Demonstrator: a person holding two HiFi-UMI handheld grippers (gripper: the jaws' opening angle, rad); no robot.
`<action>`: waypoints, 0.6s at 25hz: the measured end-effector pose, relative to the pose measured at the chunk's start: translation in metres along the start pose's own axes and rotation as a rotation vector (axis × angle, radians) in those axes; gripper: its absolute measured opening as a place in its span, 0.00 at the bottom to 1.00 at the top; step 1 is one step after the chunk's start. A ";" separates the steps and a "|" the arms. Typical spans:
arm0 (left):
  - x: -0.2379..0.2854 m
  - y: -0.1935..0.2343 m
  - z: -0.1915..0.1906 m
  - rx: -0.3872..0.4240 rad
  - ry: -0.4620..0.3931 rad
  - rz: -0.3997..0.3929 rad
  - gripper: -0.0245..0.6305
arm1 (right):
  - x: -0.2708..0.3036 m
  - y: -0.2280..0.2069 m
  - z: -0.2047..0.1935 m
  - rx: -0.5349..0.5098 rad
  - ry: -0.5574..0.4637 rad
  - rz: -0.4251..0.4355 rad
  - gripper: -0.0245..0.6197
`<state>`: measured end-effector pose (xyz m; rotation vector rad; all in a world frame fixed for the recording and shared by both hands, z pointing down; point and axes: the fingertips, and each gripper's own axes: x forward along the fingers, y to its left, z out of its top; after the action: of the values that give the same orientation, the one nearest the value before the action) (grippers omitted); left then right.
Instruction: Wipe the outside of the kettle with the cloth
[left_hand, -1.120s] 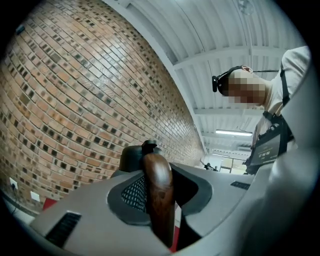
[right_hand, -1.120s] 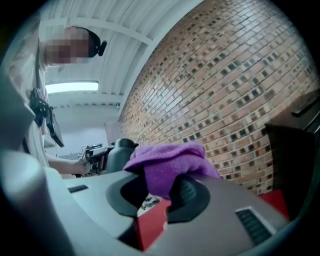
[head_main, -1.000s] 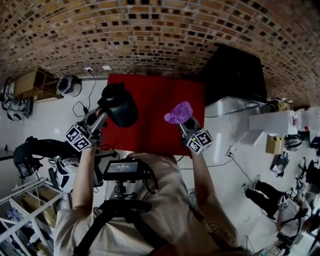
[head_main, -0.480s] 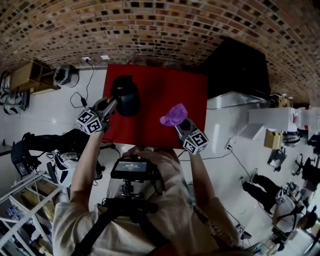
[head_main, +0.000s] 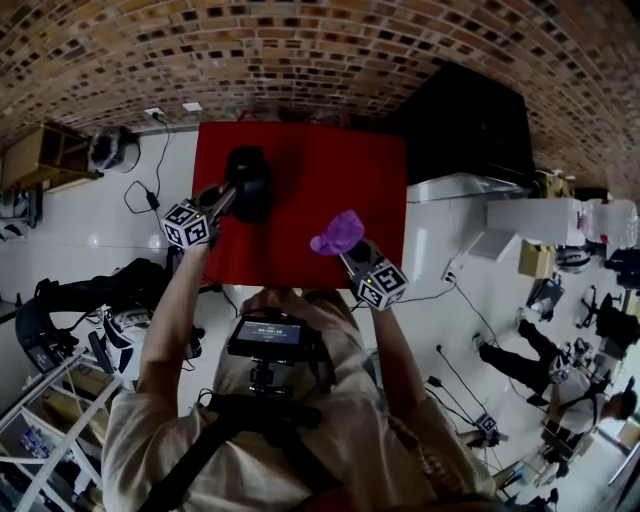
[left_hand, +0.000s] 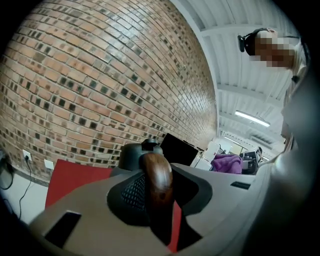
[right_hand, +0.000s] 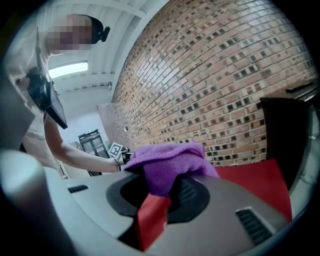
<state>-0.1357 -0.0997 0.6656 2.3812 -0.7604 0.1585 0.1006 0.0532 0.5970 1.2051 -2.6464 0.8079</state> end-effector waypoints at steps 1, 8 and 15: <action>0.004 0.004 -0.005 -0.007 0.008 0.001 0.18 | 0.001 0.001 -0.002 0.003 0.005 -0.002 0.19; 0.026 0.020 -0.027 -0.008 0.028 0.058 0.18 | 0.004 0.006 -0.012 0.028 0.024 -0.021 0.20; 0.030 0.043 -0.048 -0.028 0.028 0.115 0.18 | 0.005 0.015 -0.026 0.057 0.036 -0.045 0.20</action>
<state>-0.1321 -0.1130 0.7354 2.3048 -0.8809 0.2263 0.0839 0.0712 0.6148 1.2472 -2.5742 0.8946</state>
